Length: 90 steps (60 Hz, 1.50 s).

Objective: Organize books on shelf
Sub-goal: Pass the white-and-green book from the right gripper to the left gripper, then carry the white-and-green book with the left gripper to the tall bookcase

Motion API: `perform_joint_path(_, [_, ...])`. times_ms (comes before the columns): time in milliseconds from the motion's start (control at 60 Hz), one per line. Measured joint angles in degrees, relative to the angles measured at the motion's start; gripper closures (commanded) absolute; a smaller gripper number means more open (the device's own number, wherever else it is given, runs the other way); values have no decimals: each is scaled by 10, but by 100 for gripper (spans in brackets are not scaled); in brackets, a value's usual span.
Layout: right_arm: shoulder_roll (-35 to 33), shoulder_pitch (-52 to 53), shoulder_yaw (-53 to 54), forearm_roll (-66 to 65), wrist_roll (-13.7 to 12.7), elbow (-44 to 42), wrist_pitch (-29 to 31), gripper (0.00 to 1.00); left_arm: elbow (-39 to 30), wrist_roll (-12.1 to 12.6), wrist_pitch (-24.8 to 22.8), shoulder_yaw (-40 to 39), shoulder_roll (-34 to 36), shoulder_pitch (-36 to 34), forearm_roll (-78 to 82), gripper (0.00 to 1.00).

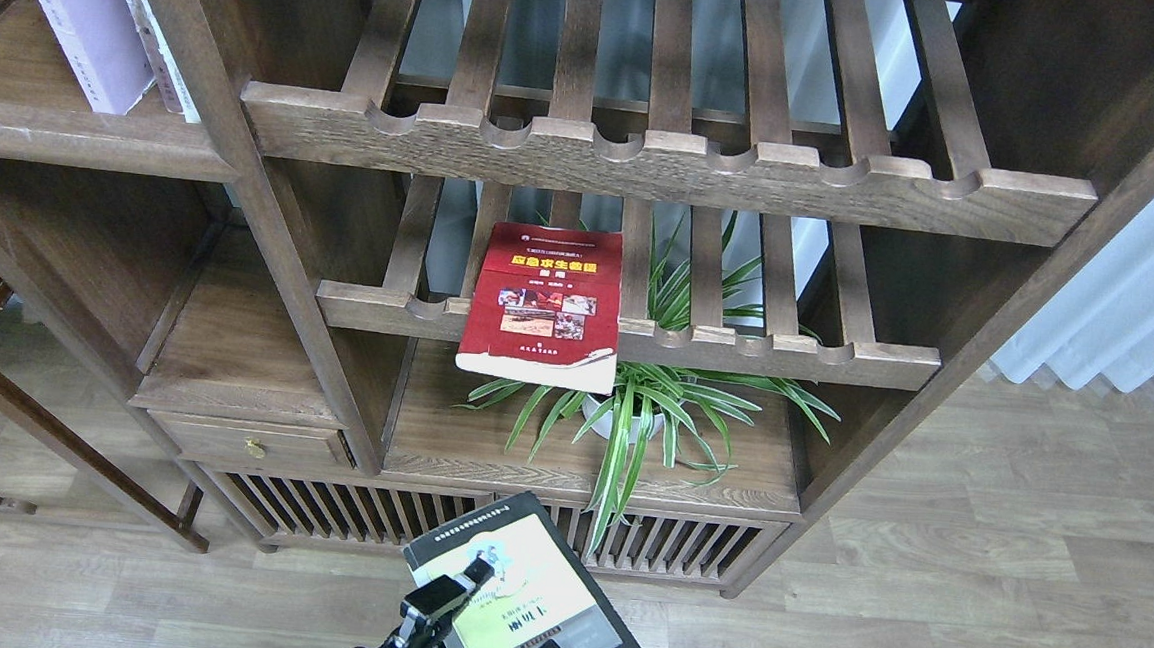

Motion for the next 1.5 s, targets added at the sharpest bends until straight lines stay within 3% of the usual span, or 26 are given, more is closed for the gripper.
perform_joint_path(200, [1,11,0,-2,1,-1,0,0,-75,3,0,-59,96,35,0,94])
perform_joint_path(217, [1,17,0,-2,1,-2,0,0,-109,3,0,-85,129,54,0,94])
perform_joint_path(500, [3,35,-2,-3,1,-29,0,0,-249,-1,0,-303,279,163,-1,93])
perform_joint_path(783, [-2,38,0,-3,1,-40,0,0,-285,4,0,-510,340,183,0,93])
perform_joint_path(1067, [-2,38,1,-2,1,-48,0,0,-298,4,0,-642,415,179,-2,92])
perform_joint_path(1133, [-2,38,1,-2,1,-49,0,0,-287,8,0,-672,441,155,9,91])
perform_joint_path(1250, [-2,38,1,-2,1,-49,0,0,-240,31,0,-674,452,51,76,91])
perform_joint_path(1500, [-2,37,1,-2,1,-48,0,0,-168,47,0,-621,433,-165,258,91])
